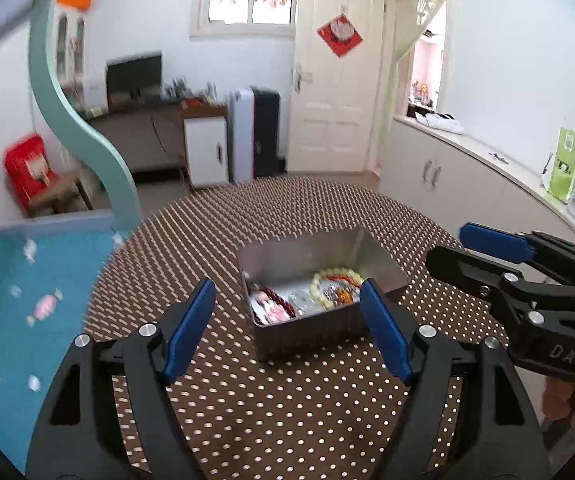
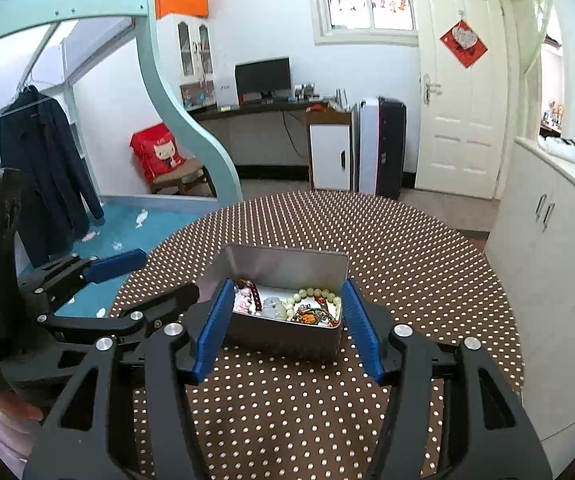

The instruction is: Organize jewelry

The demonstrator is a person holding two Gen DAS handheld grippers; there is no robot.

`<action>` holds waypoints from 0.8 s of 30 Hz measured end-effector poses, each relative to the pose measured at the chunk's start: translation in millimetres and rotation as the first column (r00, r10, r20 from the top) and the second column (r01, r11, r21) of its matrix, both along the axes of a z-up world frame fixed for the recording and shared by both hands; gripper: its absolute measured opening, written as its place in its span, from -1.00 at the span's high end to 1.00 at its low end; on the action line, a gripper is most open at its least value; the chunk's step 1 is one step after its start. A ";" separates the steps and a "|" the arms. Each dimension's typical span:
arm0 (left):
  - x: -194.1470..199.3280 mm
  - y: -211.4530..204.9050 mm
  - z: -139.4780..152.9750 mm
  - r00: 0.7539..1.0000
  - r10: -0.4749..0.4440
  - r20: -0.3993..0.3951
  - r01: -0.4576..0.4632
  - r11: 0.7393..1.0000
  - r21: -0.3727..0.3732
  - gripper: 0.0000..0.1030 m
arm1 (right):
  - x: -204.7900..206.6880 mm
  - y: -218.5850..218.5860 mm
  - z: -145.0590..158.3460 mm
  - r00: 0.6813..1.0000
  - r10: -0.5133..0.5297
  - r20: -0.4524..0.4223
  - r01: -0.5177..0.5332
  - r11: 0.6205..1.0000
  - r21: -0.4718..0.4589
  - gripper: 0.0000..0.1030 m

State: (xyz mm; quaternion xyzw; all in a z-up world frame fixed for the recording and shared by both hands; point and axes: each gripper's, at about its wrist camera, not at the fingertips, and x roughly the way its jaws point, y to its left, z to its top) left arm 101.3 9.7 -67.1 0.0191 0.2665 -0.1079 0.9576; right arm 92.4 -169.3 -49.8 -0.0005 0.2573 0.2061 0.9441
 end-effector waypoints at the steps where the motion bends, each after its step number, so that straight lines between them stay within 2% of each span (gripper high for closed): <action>1: -6.1 -0.8 5.6 1.000 0.002 0.016 -0.002 1.000 -0.003 -0.47 | -9.0 -2.7 6.4 1.000 -0.004 0.025 0.004 1.000 0.001 -0.19; 7: -46.3 -9.2 38.0 0.991 0.044 0.123 -0.043 0.999 -0.010 -0.55 | -42.4 -12.0 34.1 0.988 -0.022 0.151 0.023 1.000 -0.005 -0.34; 10: -56.8 -10.5 51.0 0.984 0.073 0.165 -0.072 0.997 -0.014 -0.55 | -49.6 -13.9 39.3 0.982 -0.029 0.184 0.031 0.999 -0.009 -0.40; 15: -66.1 -9.9 62.9 0.977 0.095 0.193 -0.094 0.996 -0.012 -0.55 | -52.6 -12.5 42.6 0.977 -0.030 0.212 0.033 0.999 -0.012 -0.45; 24: -67.3 -15.2 64.5 0.978 0.092 0.185 -0.093 0.996 -0.006 -0.55 | -54.7 -14.3 38.7 0.978 -0.044 0.203 0.046 0.999 -0.004 -0.51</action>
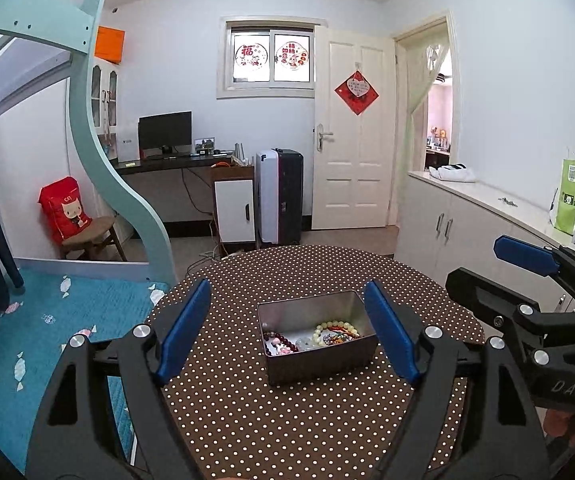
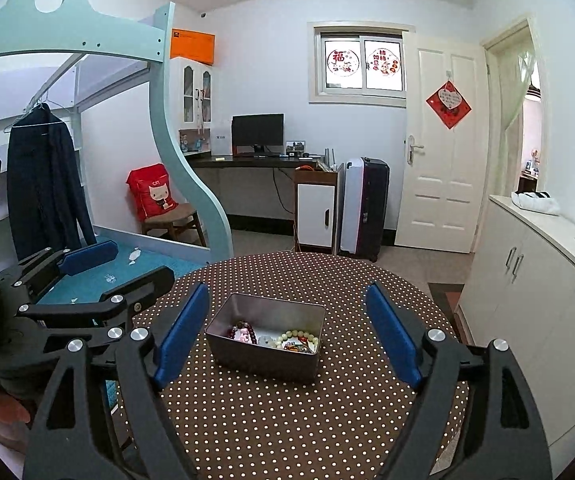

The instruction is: Organize jewelry

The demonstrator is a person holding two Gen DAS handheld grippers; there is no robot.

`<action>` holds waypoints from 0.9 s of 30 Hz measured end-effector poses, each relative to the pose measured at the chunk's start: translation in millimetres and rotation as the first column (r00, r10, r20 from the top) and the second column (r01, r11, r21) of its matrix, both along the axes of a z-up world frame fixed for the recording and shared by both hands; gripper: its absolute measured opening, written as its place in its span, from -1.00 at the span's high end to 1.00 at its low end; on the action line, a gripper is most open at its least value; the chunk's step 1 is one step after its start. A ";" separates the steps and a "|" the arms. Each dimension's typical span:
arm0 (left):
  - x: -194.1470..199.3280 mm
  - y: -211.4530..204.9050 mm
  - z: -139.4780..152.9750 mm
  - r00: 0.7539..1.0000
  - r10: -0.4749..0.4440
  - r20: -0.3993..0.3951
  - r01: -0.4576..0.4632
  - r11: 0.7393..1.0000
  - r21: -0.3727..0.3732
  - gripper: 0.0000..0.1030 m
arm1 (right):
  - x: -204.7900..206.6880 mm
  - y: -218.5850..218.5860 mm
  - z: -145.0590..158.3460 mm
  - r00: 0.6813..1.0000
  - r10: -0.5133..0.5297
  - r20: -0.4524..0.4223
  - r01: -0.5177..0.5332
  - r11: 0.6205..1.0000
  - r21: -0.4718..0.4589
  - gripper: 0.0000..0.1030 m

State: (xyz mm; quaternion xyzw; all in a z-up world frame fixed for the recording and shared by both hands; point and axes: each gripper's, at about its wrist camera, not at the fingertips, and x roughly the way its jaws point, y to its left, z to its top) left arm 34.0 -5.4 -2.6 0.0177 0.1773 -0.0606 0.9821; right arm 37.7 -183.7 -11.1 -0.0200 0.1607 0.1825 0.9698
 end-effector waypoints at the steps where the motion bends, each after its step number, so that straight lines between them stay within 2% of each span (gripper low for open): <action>1: 0.0 -0.2 0.1 1.000 -0.001 0.000 0.001 1.000 -0.003 -0.55 | -1.4 -0.2 0.3 1.000 0.001 -0.001 -0.001 1.000 0.002 -0.51; 27: 0.6 -0.1 -2.6 1.000 0.003 -0.013 -0.003 1.000 -0.001 -0.55 | -2.4 2.3 0.3 1.000 0.001 -0.016 -0.001 1.000 -0.015 -0.56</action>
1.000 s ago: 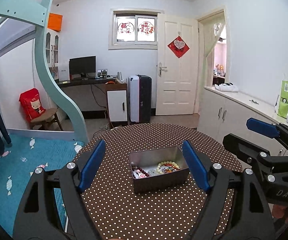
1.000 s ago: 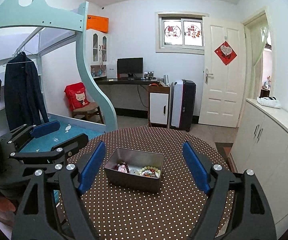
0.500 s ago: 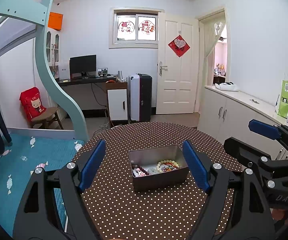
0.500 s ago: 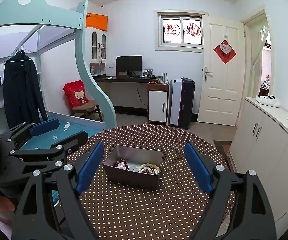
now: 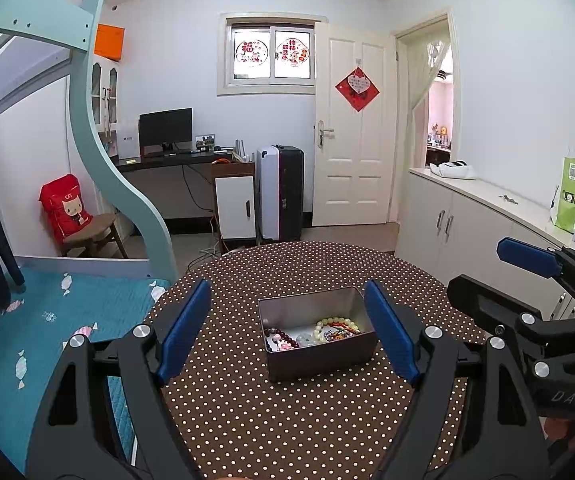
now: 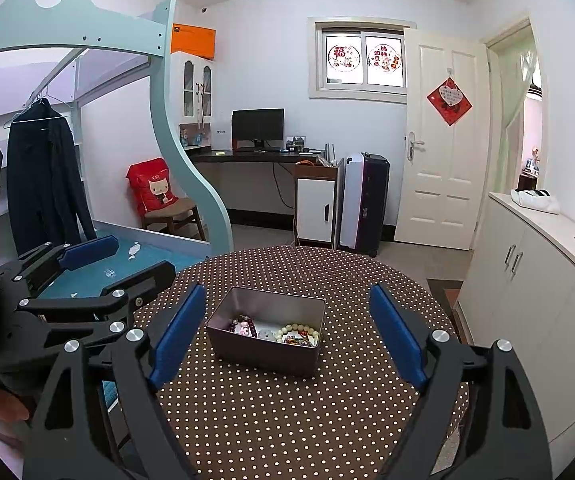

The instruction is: Organize jewelry

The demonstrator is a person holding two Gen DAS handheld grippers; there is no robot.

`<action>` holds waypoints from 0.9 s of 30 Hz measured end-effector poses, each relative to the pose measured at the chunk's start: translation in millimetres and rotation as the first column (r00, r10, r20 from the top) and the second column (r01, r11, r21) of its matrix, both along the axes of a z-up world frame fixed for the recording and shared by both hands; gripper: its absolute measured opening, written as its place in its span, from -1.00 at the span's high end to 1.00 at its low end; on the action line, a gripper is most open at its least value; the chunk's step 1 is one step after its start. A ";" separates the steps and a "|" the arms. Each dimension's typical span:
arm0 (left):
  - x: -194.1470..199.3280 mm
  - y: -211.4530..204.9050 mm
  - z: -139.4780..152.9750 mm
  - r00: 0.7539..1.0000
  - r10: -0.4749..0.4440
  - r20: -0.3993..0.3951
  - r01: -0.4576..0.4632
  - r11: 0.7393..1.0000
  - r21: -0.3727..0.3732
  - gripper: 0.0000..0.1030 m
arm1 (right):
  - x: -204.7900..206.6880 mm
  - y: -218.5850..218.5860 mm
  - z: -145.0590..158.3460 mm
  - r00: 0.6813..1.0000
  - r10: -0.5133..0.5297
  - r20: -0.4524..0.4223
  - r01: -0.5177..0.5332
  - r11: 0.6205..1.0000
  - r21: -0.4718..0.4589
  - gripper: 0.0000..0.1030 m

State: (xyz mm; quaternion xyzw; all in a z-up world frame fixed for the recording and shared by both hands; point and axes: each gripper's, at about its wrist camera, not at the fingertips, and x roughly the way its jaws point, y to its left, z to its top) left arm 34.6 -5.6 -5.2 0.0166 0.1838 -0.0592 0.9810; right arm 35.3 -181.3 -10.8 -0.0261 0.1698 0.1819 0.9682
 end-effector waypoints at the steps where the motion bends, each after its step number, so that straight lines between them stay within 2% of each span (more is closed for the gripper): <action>1: 0.0 0.1 -0.2 1.000 0.002 -0.001 -0.002 1.000 -0.001 -0.55 | -0.2 0.4 0.1 1.000 0.000 0.000 0.000 1.000 -0.003 -0.56; 27: -6.7 1.1 2.5 1.000 0.007 -0.005 -0.007 1.000 0.006 -0.55 | -1.0 1.4 1.4 1.000 0.002 -0.009 -0.002 1.000 0.001 -0.56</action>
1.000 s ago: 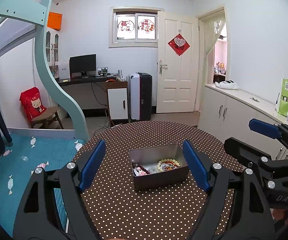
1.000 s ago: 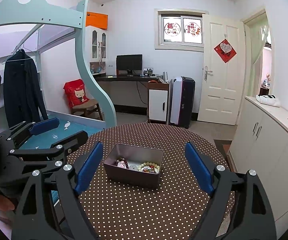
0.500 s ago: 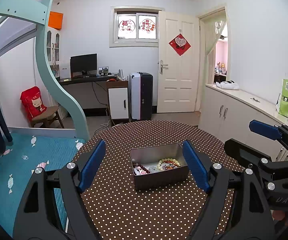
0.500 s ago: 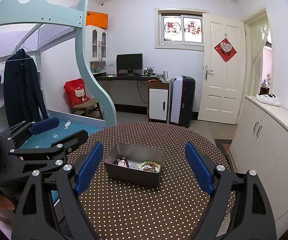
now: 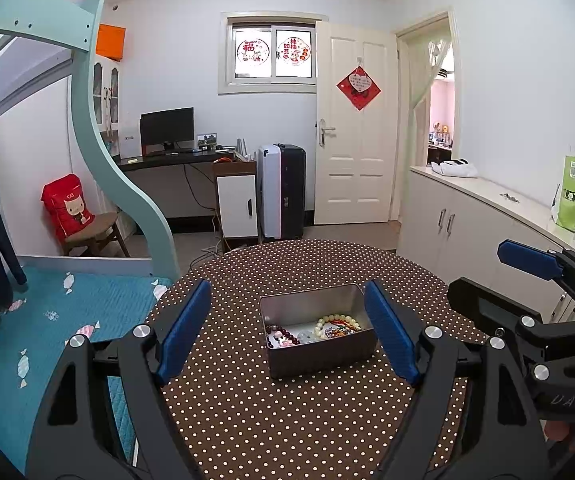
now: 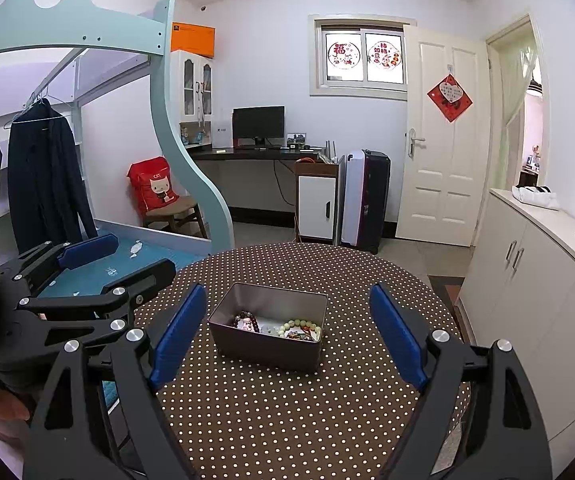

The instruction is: Organize jewelry

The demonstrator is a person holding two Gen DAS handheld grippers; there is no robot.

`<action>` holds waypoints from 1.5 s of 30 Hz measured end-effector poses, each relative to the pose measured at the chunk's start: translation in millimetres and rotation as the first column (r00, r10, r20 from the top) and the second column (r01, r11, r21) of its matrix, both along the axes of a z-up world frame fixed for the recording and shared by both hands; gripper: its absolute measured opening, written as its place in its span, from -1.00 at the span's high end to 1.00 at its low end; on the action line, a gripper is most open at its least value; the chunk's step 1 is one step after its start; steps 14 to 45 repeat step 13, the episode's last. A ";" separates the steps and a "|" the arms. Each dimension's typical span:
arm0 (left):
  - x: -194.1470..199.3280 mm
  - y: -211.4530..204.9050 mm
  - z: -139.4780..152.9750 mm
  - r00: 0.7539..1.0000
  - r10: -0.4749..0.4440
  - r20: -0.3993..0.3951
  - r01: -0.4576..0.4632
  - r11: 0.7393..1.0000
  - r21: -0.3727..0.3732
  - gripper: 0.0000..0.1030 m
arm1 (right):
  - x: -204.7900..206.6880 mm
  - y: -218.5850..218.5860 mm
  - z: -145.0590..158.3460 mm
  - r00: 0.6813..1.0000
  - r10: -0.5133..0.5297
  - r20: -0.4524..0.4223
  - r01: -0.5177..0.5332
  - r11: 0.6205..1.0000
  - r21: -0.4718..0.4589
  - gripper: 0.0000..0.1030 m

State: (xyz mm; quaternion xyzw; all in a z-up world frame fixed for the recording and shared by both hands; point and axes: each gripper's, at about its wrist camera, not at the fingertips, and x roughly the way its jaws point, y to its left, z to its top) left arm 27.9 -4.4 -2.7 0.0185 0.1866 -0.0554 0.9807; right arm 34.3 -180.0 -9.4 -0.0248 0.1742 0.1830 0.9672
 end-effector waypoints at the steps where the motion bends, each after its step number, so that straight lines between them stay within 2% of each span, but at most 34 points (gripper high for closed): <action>1: -0.2 -0.4 0.6 1.000 0.000 -0.001 0.000 1.000 0.001 -0.55 | -0.2 0.1 0.1 1.000 0.001 -0.001 -0.001 1.000 0.000 -0.56; 45: -4.0 0.4 1.6 1.000 0.007 0.001 -0.007 1.000 0.007 -0.55 | -2.8 1.2 -1.6 1.000 0.000 -0.004 0.001 1.000 0.004 -0.60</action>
